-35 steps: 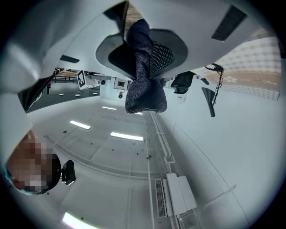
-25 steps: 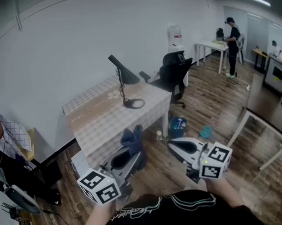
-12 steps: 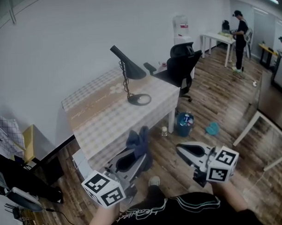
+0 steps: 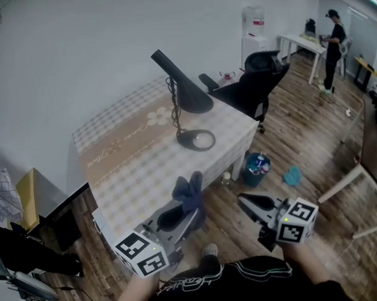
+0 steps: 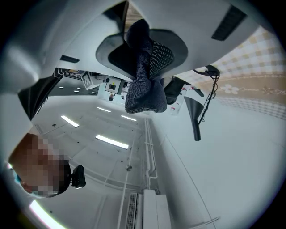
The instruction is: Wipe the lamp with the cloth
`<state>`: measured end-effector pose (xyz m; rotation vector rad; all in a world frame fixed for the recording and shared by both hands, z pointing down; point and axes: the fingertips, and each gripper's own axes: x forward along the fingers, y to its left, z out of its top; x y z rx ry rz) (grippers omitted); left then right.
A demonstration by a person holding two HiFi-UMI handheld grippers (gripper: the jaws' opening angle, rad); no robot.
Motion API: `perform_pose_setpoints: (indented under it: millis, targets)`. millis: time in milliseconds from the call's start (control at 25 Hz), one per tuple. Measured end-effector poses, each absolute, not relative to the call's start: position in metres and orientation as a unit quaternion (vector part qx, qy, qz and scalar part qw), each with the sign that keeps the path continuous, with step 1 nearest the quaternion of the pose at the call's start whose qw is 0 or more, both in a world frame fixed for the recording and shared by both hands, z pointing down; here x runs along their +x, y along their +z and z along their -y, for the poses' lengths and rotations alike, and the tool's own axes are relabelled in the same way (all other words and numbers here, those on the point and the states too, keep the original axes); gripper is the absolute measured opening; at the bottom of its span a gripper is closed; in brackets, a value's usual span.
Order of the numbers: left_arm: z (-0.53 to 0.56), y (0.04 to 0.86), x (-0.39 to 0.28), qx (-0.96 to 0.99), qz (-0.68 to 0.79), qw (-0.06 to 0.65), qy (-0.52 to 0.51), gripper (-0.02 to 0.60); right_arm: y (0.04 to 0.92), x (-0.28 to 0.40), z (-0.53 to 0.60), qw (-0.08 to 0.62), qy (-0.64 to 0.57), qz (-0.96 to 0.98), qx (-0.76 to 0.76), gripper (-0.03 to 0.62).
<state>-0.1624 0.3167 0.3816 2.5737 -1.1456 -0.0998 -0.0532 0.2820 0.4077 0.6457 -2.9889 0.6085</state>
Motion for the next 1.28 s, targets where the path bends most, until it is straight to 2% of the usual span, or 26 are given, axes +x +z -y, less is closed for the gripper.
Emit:
perform_pose_setpoints:
  millis: [280,520,760,1280]
  targets:
    - [-0.219,0.387,-0.231,0.889,0.425,0.167,-0.027,0.071,0.426,-0.113,-0.192,0.039,0.214,0.956,0.195,0.015]
    - [-0.161,0.377,-0.264,0.89,0.427,0.155,-0.025,0.071,0.431,-0.129,-0.141,0.06,0.204,0.955,0.209,0.015]
    - [-0.126,0.357,-0.276,0.9,0.407,0.15,-0.049,0.071,0.425,-0.121,-0.115,0.047,0.196,0.953,0.227,0.015]
    - [-0.027,0.301,-0.309,0.879,0.469,0.082,-0.035,0.071,0.434,-0.068,-0.019,0.047,0.215,0.939,0.264,0.015]
